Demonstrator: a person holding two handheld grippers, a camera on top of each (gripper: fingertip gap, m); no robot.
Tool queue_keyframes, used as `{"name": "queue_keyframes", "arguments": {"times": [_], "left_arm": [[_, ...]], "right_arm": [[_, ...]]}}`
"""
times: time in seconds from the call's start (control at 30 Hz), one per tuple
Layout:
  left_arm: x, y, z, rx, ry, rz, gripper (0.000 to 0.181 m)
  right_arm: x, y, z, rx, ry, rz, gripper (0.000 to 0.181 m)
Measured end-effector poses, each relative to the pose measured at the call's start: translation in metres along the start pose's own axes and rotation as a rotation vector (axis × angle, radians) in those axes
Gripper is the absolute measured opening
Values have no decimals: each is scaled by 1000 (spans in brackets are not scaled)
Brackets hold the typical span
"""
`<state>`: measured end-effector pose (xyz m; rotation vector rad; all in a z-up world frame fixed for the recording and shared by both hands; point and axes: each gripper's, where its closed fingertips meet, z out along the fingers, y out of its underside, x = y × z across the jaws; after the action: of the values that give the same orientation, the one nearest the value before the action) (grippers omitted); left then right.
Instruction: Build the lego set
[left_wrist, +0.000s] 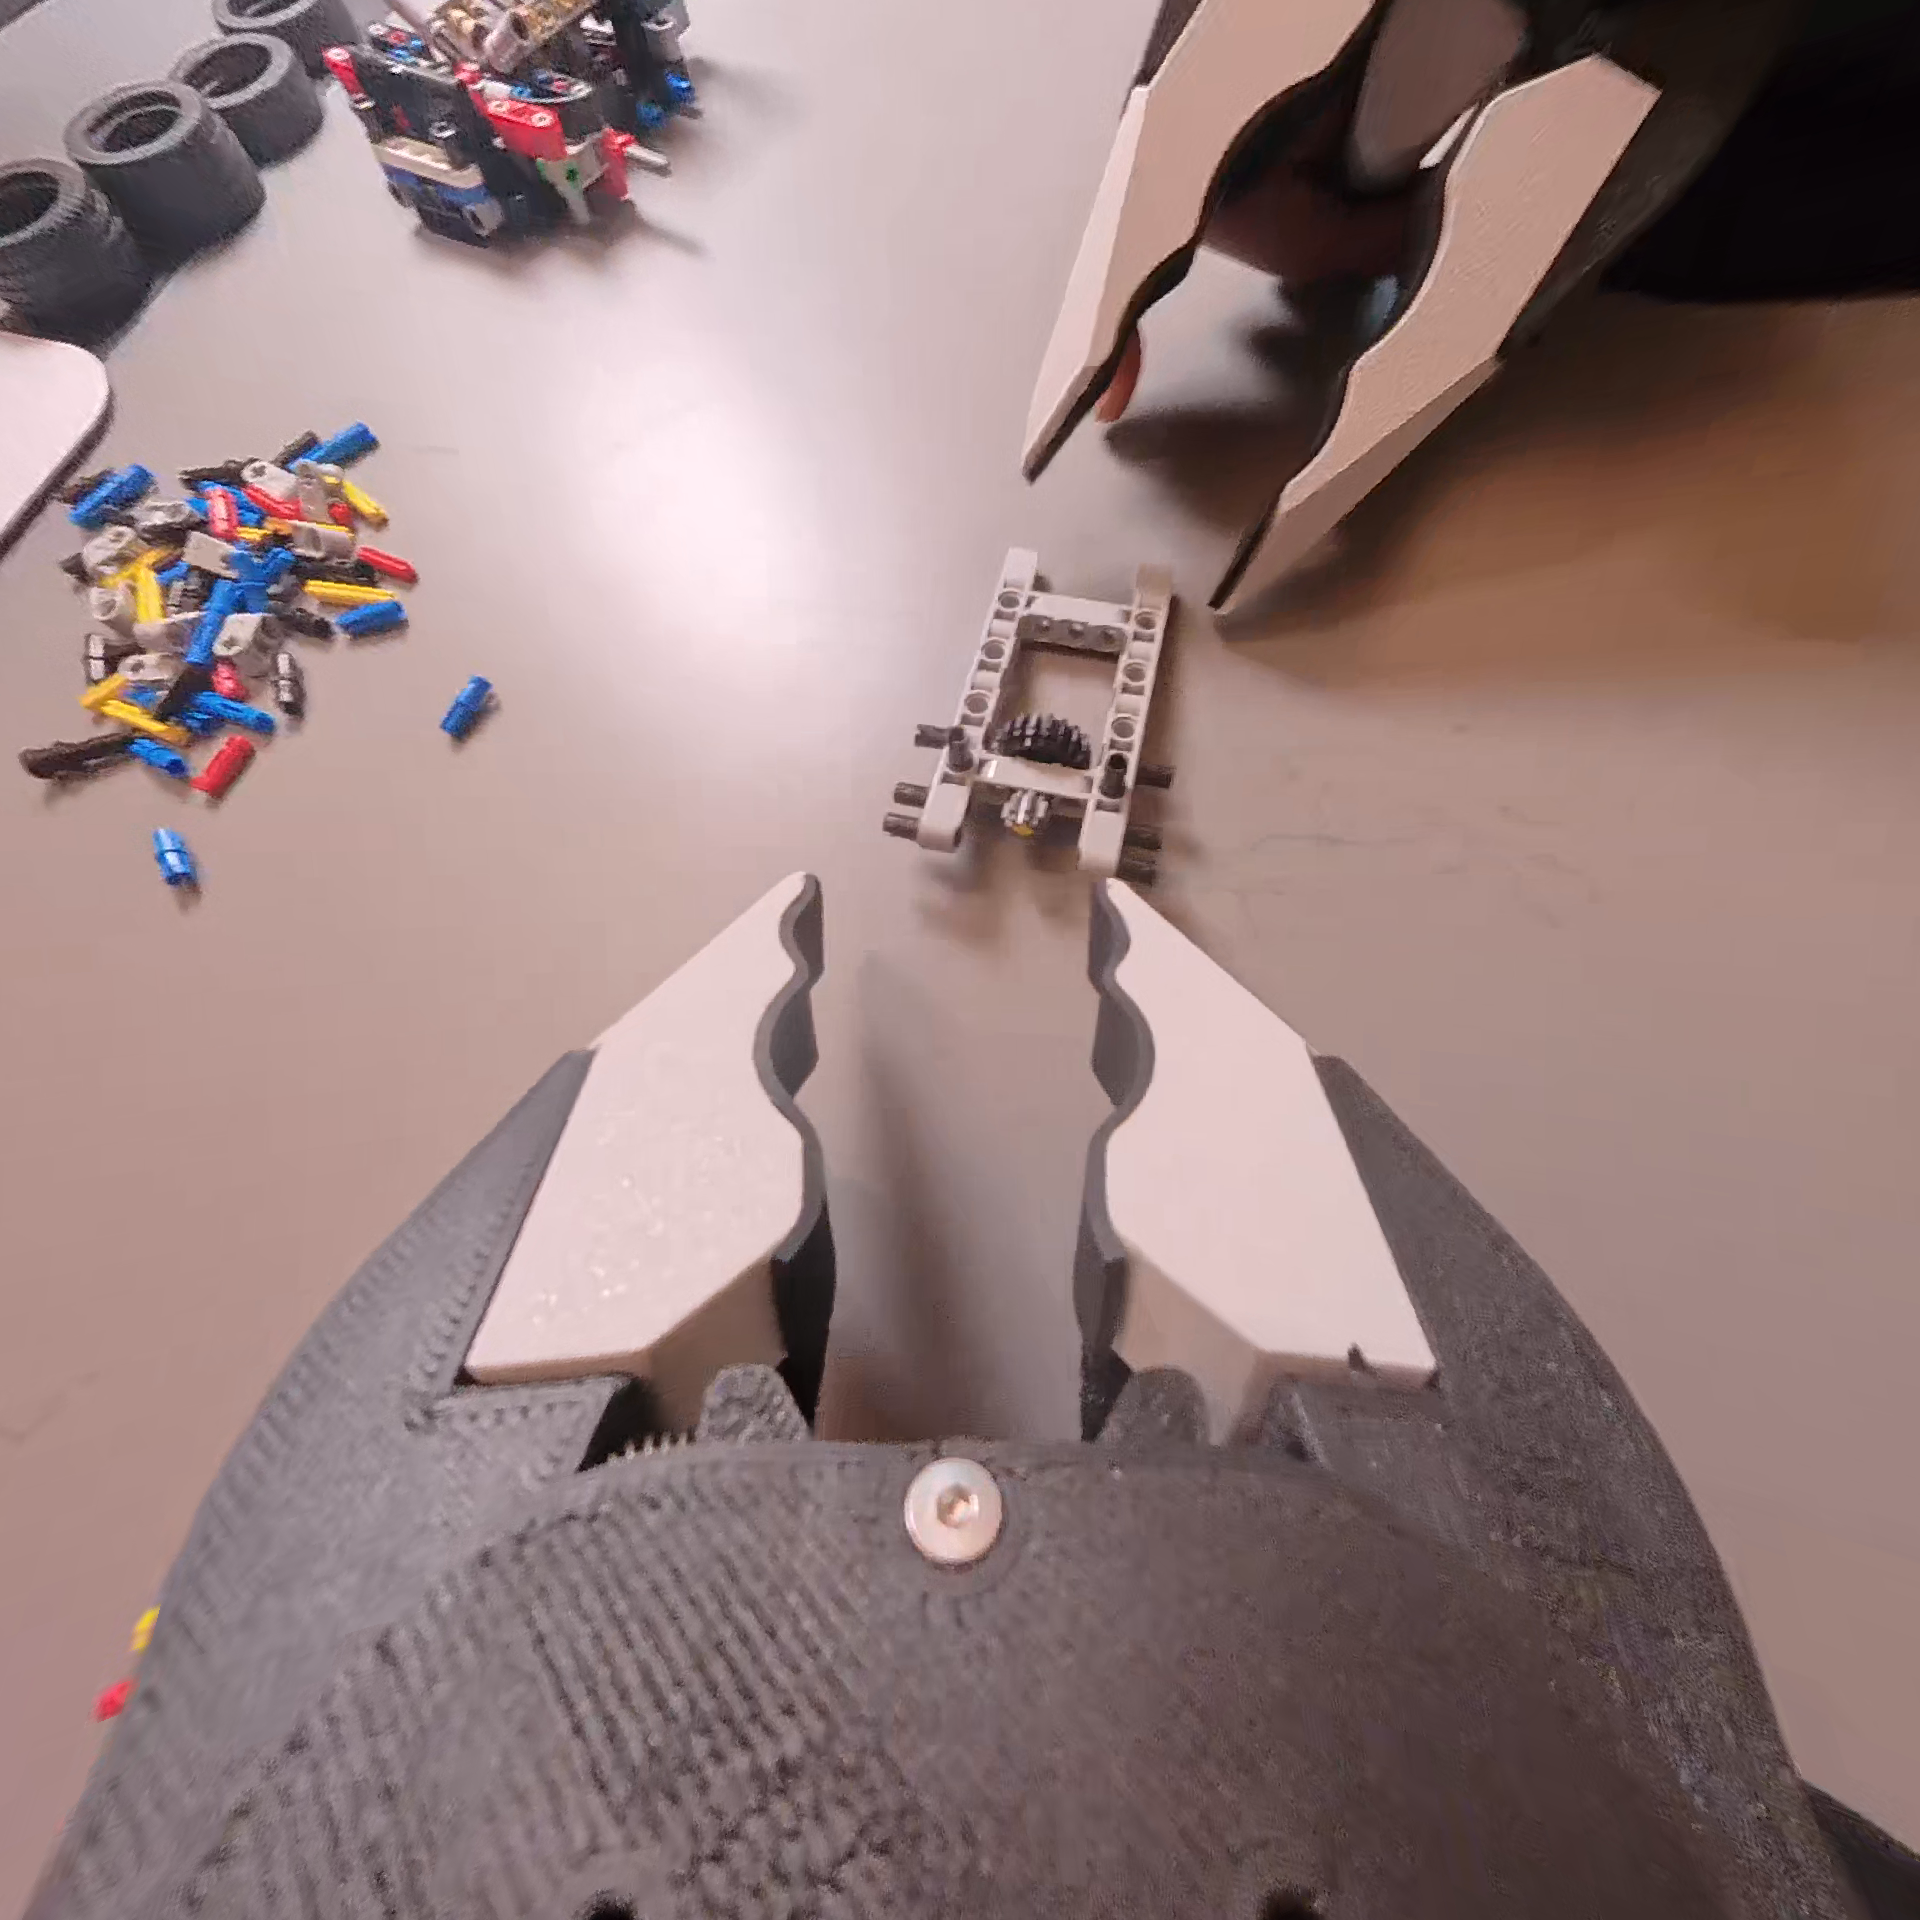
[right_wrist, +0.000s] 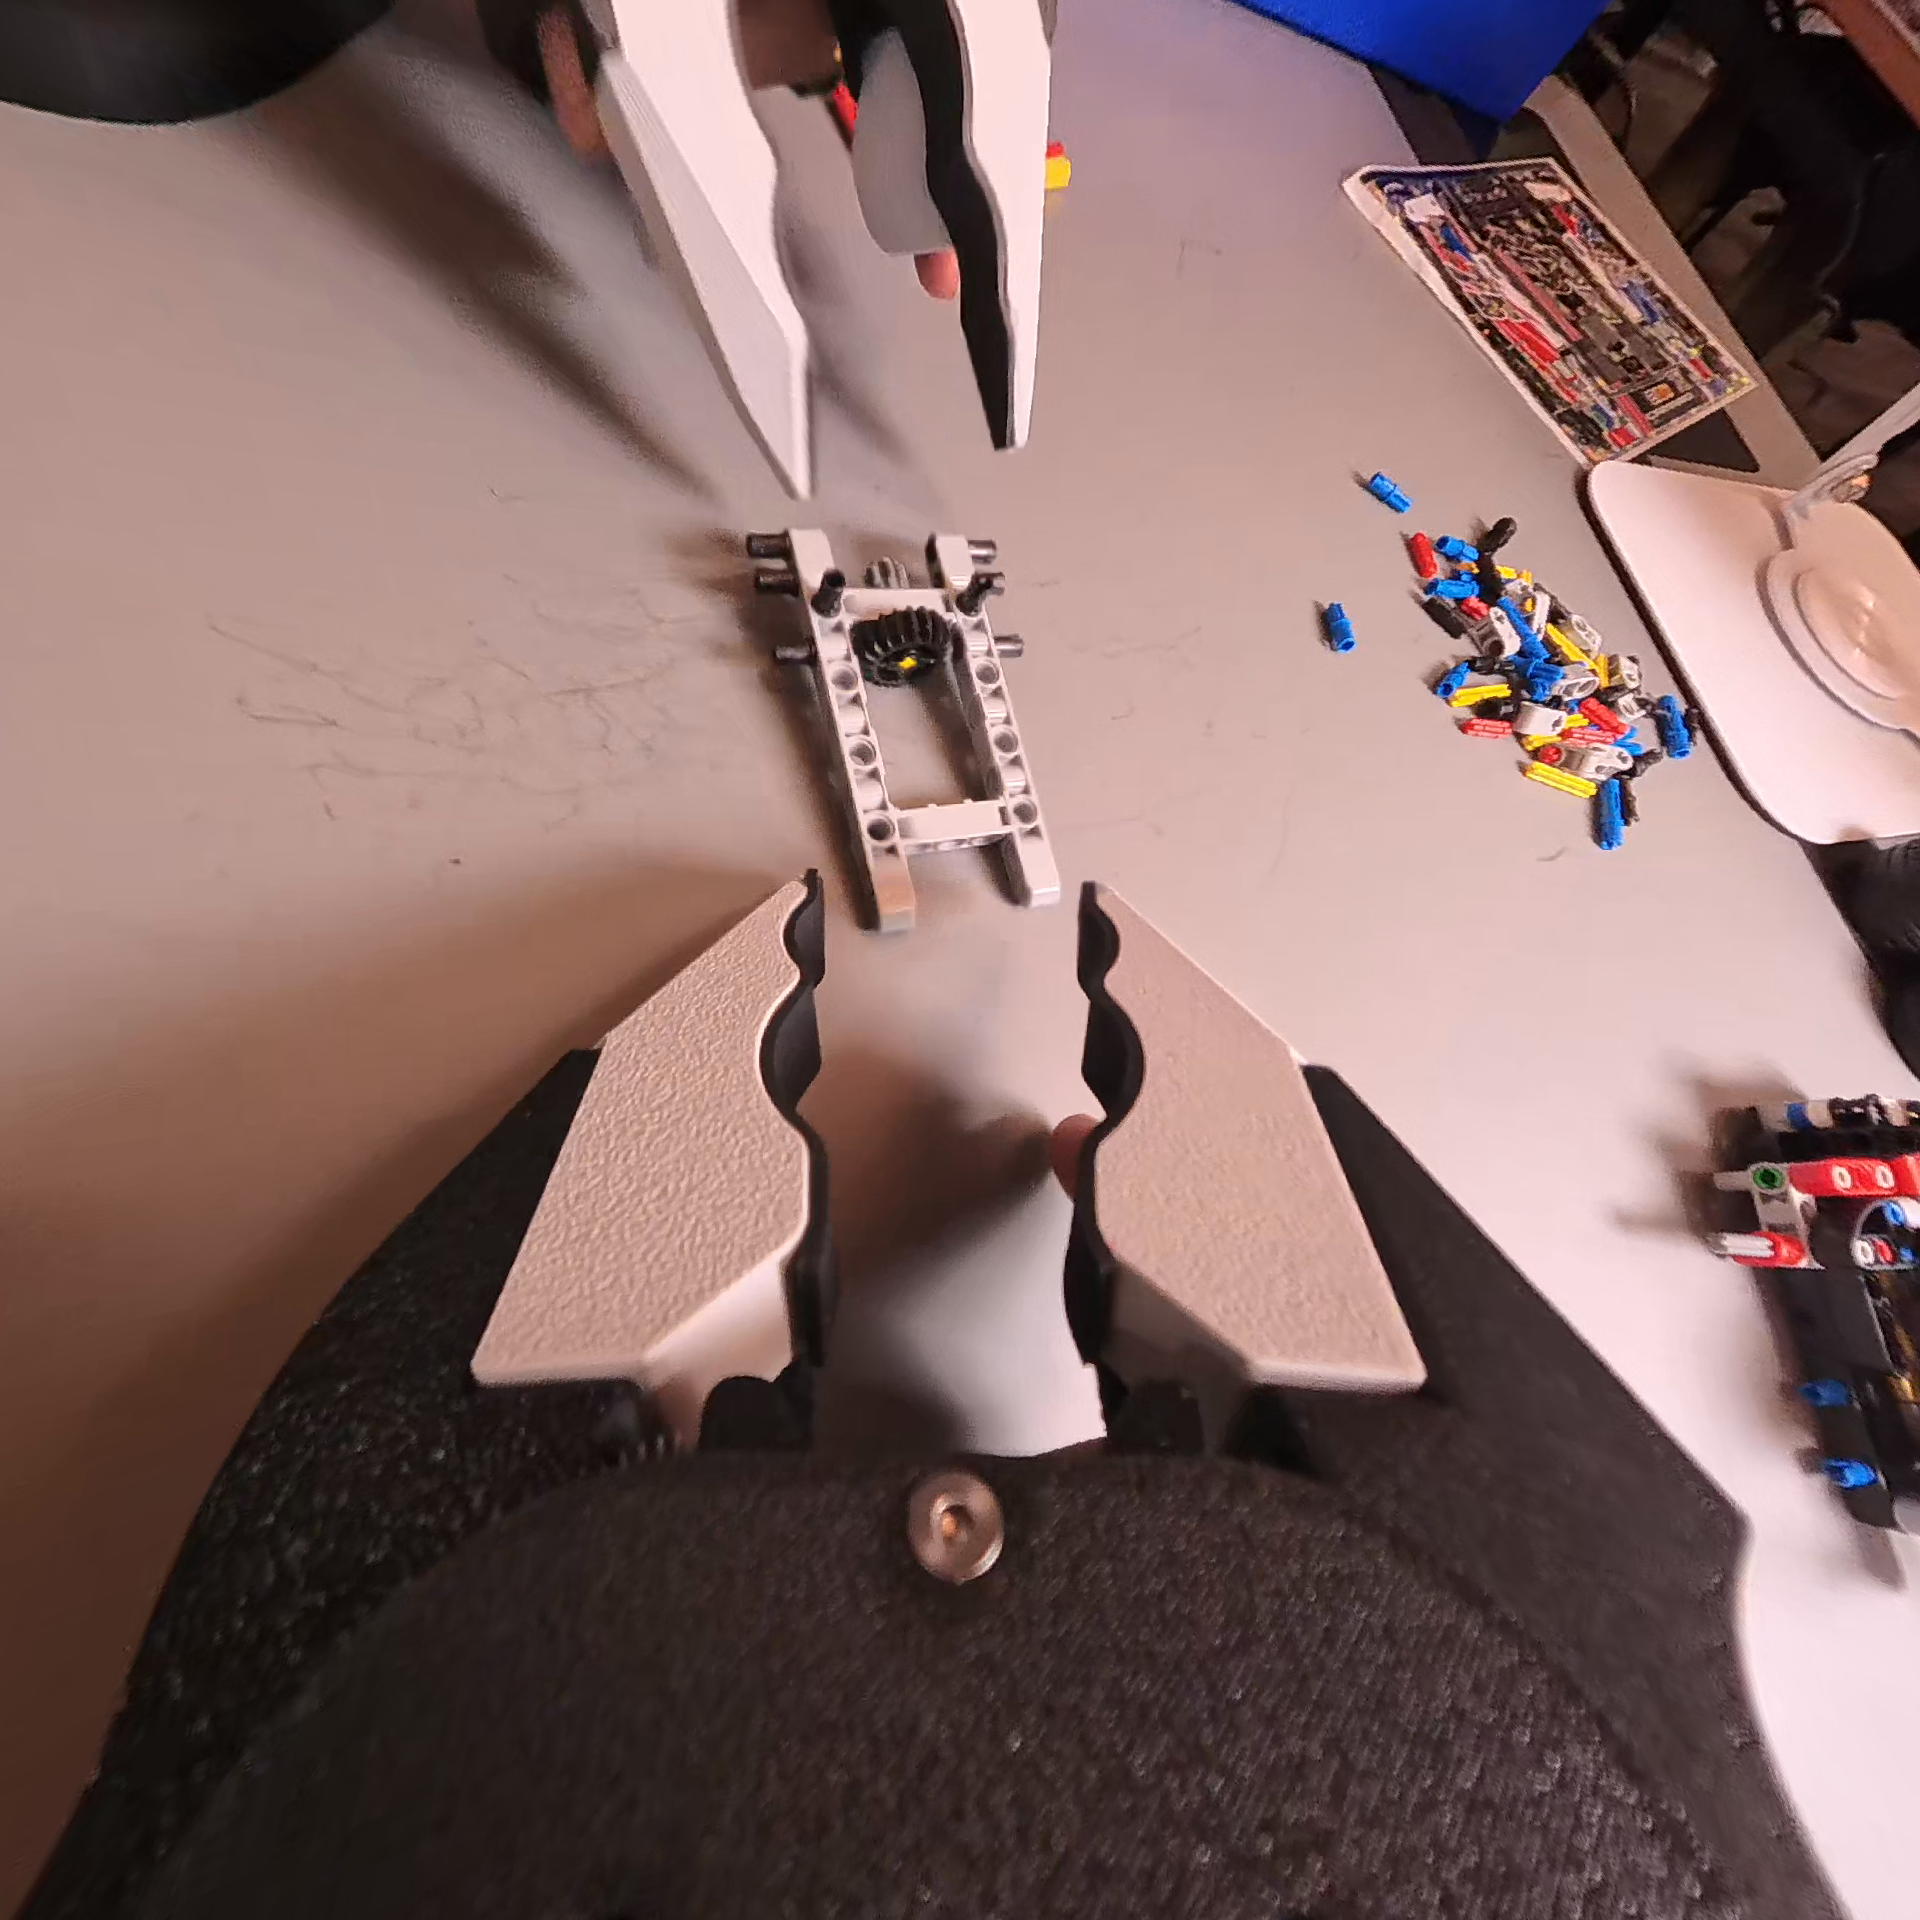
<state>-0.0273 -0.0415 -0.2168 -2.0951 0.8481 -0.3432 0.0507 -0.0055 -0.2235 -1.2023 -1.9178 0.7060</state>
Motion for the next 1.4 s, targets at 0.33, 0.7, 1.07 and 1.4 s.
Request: {"name": "queue_keyframes", "arguments": {"times": [0.33,0.7,1.07,1.4], "left_arm": [[15,6,24,-44,152,37,77],[5,2,28,-38,157,20,59],[-28,-34,-24,252,-93,-33,65],[-85,-58,-101,618,-408,-174,23]], "right_arm": [[3,0,11,-29,-86,80,63],[4,-7,13,-24,-247,82,18],[45,-25,-21,204,42,211,44],[106,-33,-57,412,369,352,21]]}}
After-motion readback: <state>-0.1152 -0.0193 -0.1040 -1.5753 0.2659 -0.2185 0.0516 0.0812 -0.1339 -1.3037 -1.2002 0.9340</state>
